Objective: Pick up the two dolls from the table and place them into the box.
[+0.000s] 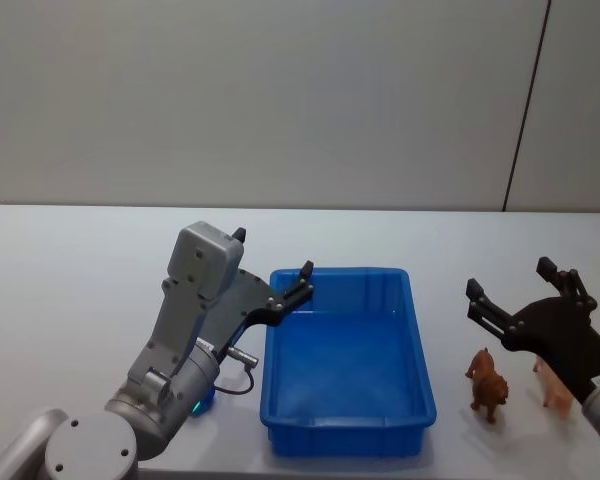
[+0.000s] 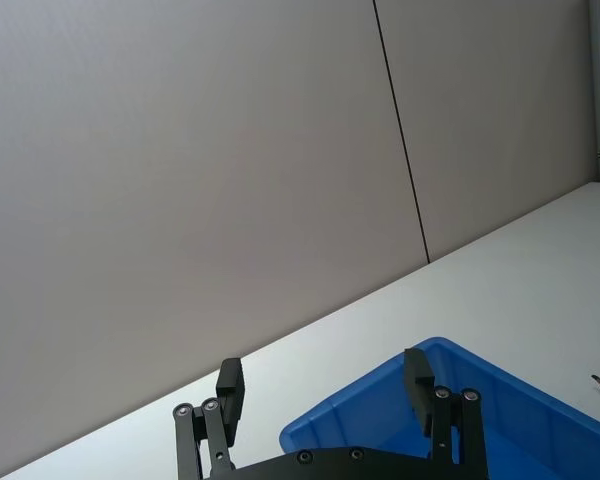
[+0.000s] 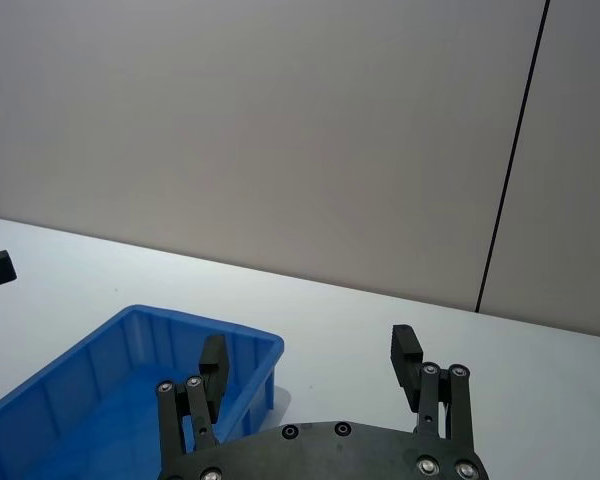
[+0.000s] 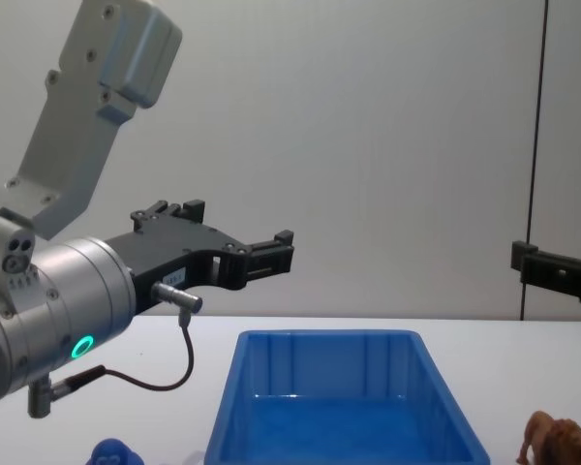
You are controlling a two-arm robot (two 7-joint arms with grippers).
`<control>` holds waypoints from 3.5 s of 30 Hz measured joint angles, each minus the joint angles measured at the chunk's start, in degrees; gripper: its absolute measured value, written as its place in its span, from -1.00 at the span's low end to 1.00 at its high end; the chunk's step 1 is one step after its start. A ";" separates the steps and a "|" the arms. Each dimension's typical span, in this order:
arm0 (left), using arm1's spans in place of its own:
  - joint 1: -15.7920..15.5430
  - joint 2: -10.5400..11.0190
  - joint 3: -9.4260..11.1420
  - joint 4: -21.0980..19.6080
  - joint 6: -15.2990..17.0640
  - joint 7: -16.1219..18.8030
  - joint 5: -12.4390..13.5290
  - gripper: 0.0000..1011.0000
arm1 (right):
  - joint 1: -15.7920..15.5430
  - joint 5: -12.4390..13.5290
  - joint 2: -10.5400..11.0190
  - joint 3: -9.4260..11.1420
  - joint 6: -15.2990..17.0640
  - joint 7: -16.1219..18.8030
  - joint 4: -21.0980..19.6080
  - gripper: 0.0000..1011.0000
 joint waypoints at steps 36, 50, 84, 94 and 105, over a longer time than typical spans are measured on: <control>0.00 0.00 0.00 0.00 0.00 0.00 0.00 0.98 | 0.48 0.39 5.05 3.95 4.63 5.37 5.87 0.98; 0.00 0.00 0.00 0.00 0.00 0.00 0.00 0.98 | 0.24 -2.41 5.52 3.80 7.46 6.27 8.77 0.98; 0.00 0.00 0.00 0.00 0.00 0.00 0.00 0.98 | 2.57 -4.42 3.34 2.61 17.83 5.43 13.58 0.44; 0.00 0.00 0.00 0.00 0.00 0.00 0.00 0.98 | 2.41 -3.96 3.16 2.74 16.76 4.92 13.67 -0.16; 0.00 0.00 0.00 0.00 0.00 0.00 0.00 0.98 | 2.14 -2.54 2.84 3.21 11.61 3.97 12.42 -0.32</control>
